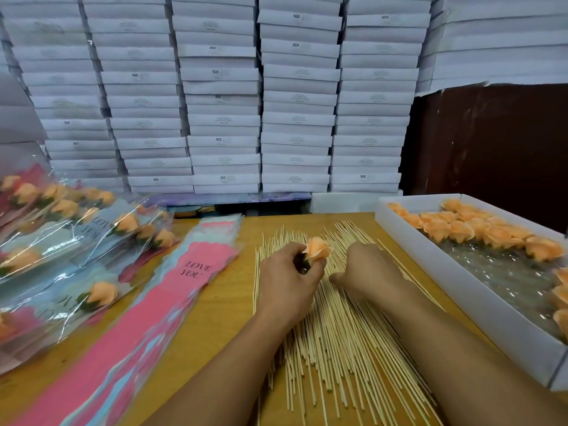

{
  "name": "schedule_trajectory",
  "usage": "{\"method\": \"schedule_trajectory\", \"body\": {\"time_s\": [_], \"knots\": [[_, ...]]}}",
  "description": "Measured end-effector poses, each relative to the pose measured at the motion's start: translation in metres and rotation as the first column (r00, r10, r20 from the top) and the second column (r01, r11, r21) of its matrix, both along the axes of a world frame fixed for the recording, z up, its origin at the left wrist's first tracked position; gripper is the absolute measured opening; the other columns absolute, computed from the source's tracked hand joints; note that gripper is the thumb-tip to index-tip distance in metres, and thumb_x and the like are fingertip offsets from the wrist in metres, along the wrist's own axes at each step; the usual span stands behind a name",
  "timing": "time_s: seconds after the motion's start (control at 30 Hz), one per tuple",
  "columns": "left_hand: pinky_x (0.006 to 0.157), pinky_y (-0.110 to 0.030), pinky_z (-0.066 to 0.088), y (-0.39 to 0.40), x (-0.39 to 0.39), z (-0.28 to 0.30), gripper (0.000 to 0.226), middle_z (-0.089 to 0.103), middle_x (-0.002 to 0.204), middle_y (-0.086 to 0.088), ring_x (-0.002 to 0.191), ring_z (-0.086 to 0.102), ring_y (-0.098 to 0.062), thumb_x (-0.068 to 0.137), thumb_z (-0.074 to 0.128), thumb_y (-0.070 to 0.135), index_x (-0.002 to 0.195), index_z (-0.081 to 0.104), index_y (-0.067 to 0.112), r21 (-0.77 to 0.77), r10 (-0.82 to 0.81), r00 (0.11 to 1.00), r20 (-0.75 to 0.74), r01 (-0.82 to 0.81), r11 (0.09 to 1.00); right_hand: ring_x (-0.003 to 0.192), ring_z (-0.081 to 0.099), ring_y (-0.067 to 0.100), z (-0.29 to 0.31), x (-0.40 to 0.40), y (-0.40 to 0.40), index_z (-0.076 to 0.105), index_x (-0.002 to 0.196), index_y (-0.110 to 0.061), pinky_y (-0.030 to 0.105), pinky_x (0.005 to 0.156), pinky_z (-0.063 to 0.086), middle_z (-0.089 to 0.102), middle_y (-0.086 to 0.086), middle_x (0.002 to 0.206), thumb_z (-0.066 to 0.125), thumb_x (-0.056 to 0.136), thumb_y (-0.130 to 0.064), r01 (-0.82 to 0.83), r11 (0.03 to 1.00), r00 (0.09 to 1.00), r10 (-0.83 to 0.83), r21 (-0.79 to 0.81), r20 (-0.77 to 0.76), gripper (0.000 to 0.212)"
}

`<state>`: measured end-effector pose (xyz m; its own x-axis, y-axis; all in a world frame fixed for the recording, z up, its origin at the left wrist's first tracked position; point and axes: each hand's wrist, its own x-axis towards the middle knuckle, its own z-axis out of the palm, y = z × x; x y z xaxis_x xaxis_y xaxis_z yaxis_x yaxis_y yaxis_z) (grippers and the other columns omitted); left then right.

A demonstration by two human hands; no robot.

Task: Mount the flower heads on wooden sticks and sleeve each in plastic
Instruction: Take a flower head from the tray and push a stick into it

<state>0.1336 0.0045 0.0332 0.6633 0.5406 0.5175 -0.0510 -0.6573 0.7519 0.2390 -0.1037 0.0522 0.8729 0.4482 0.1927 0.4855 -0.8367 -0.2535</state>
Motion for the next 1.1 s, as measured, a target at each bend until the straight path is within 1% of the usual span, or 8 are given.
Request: {"method": "schedule_trajectory", "body": {"time_s": [0.2,0.4,0.53,0.67,0.73,0.83,0.93,1.1], "knots": [[0.062,-0.021,0.047,-0.001,-0.001,0.002,0.011,0.067,0.075,0.009,0.077,0.06,-0.002,0.088,0.073,0.036,0.093,0.072,0.026,-0.023,-0.017,1.0,0.016,0.018,1.0,0.061,0.049,0.014,-0.001,0.0,0.001,0.047,0.072,-0.019,0.028,0.047,0.03,0.052,-0.001,0.074,0.076,0.086,-0.03,0.019,1.0,0.999,-0.019,0.008,-0.029,0.034],[0.058,-0.016,0.045,-0.004,0.0,0.003,0.01,0.066,0.073,0.01,0.076,0.06,-0.001,0.088,0.073,0.036,0.09,0.071,0.026,-0.035,-0.034,0.999,0.027,0.035,0.999,0.06,0.052,0.015,0.0,-0.001,-0.001,0.053,0.074,-0.016,0.028,0.046,0.031,0.056,0.0,0.073,0.077,0.081,-0.033,0.068,0.994,0.992,-0.059,0.085,-0.109,0.03],[0.057,-0.011,0.041,-0.004,0.0,0.001,0.008,0.062,0.068,0.009,0.07,0.058,0.002,0.089,0.073,0.032,0.088,0.071,0.024,-0.047,-0.061,0.997,0.038,0.063,0.997,0.059,0.054,0.015,-0.001,-0.004,-0.002,0.055,0.075,-0.016,0.027,0.045,0.032,0.057,0.0,0.072,0.078,0.079,-0.036,0.062,0.997,0.994,-0.057,0.055,-0.095,0.031],[0.057,-0.011,0.044,-0.003,0.0,0.002,0.021,0.062,0.073,0.01,0.069,0.059,0.004,0.09,0.071,0.036,0.108,0.059,0.036,-0.125,-0.067,0.996,0.06,0.074,0.989,0.043,0.054,0.011,0.002,-0.002,-0.01,0.063,0.07,-0.014,0.022,0.044,0.035,0.064,-0.004,0.057,0.078,0.08,-0.036,0.05,0.978,0.98,-0.009,0.201,-0.201,0.029],[0.065,-0.018,0.051,-0.002,0.0,0.003,0.038,0.066,0.08,0.008,0.072,0.065,-0.003,0.092,0.068,0.036,0.127,0.055,0.037,-0.17,-0.081,0.993,0.084,0.094,0.981,0.033,0.051,0.006,0.009,-0.001,-0.016,0.067,0.065,-0.009,0.02,0.041,0.036,0.068,-0.003,0.052,0.075,0.081,-0.03,0.036,0.933,0.947,0.082,0.357,-0.31,0.028],[0.069,-0.034,0.059,0.001,0.0,0.007,0.047,0.069,0.09,-0.003,0.075,0.069,-0.017,0.096,0.064,0.028,0.139,0.05,0.038,-0.288,-0.11,0.985,0.133,0.145,0.947,0.039,0.048,0.01,0.014,-0.011,-0.018,0.068,0.064,-0.007,0.023,0.04,0.036,0.07,0.002,0.058,0.071,0.081,-0.018,0.031,0.813,0.867,0.267,0.581,-0.42,0.02],[0.056,-0.023,0.053,0.004,-0.001,0.013,0.035,0.072,0.091,-0.012,0.066,0.067,-0.013,0.097,0.061,0.017,0.129,0.059,0.031,-0.46,-0.106,0.971,0.213,0.196,0.866,0.046,0.049,0.008,0.011,-0.026,-0.009,0.075,0.081,-0.009,0.023,0.042,0.036,0.063,-0.005,0.055,0.066,0.086,-0.015,0.017,0.716,0.838,0.371,0.697,-0.401,0.012],[0.05,-0.026,0.046,0.015,-0.006,0.023,0.014,0.067,0.076,-0.015,0.059,0.058,-0.019,0.1,0.056,0.015,0.113,0.06,0.017,-0.676,-0.06,0.955,0.29,0.249,0.693,0.039,0.045,-0.001,0.008,-0.043,0.004,0.073,0.112,-0.023,0.013,0.041,0.035,0.055,-0.014,0.045,0.051,0.097,-0.013,-0.093,0.609,0.864,0.443,0.788,-0.24,0.029]]}}
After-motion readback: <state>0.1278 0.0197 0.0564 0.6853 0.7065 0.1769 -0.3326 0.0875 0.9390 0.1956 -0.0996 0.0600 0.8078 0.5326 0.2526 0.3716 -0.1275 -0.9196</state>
